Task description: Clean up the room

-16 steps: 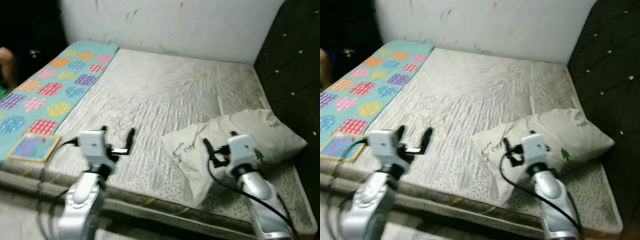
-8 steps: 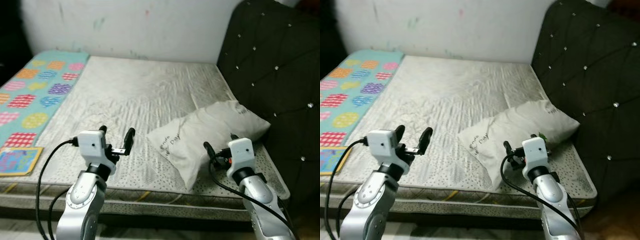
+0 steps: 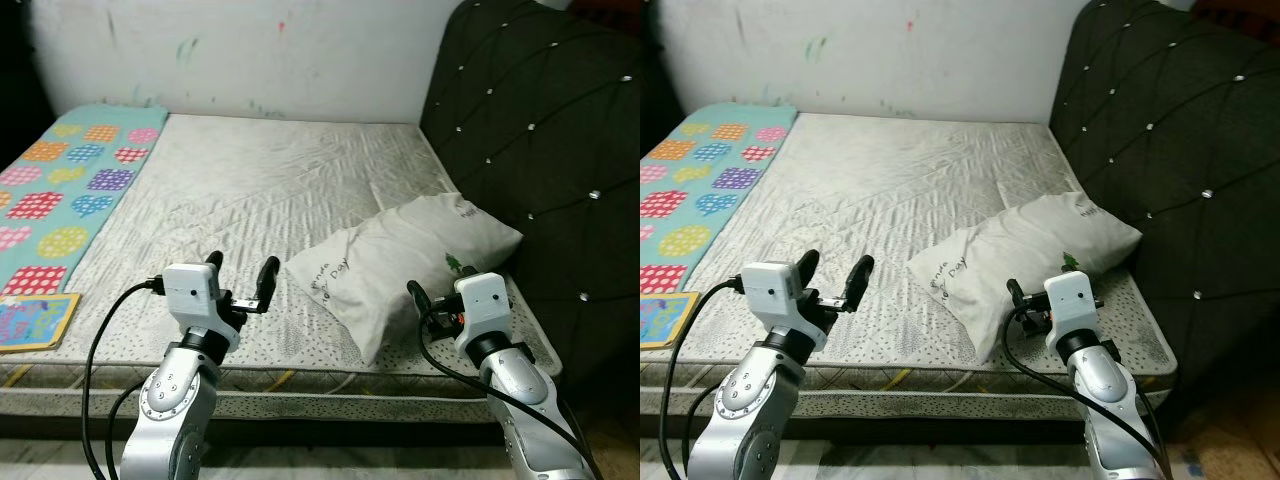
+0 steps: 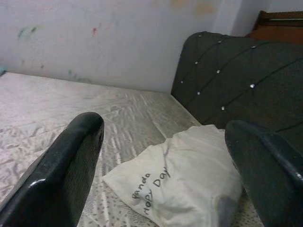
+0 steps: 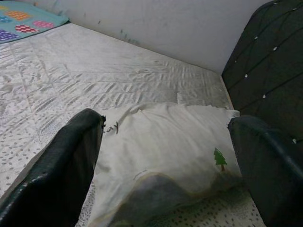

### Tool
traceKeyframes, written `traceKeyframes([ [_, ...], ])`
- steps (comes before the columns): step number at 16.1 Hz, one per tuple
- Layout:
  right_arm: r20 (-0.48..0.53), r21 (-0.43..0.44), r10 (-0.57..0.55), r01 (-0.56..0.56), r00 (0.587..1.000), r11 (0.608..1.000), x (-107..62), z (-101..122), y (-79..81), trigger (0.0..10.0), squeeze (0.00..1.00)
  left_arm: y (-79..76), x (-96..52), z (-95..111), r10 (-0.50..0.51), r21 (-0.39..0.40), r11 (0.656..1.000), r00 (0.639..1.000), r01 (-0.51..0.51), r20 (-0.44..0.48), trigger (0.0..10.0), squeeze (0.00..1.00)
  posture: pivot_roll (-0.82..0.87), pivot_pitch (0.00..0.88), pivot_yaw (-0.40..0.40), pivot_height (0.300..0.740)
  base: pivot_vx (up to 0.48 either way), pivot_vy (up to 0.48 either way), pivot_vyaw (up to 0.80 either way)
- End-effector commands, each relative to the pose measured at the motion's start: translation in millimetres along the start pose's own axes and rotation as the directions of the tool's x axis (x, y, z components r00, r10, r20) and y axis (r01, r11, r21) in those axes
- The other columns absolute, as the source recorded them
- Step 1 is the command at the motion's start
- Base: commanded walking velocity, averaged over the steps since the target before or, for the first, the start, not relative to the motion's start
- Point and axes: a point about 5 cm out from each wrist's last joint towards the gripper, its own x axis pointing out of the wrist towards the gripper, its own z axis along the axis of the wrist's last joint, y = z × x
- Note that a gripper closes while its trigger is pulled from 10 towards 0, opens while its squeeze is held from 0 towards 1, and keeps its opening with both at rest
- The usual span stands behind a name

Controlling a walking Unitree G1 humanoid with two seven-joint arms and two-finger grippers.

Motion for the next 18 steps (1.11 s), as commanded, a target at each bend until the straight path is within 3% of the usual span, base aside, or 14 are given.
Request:
traceKeyframes([
  [1, 0.009, -0.005, 0.003, -0.003, 1.0, 1.0, 1.5, 2.9, -1.6, 10.0, 0.0, -1.5, -1.0, 2.6, -0.016, -0.003, 1.0, 1.0, 0.016, 0.015, 10.0, 0.0, -0.08, 0.005, -0.026, 0.74, 0.345, 0.0, 0.0],
  [18, 0.011, -0.003, -0.008, 0.009, 1.0, 1.0, 0.7, 2.5, -3.2, 10.0, 0.0, -0.5, -0.7, 3.4, -0.016, 0.003, 1.0, 1.0, 0.016, 0.018, 10.0, 0.0, -0.08, 0.009, -0.024, 0.74, 0.354, 0.0, 0.0],
])
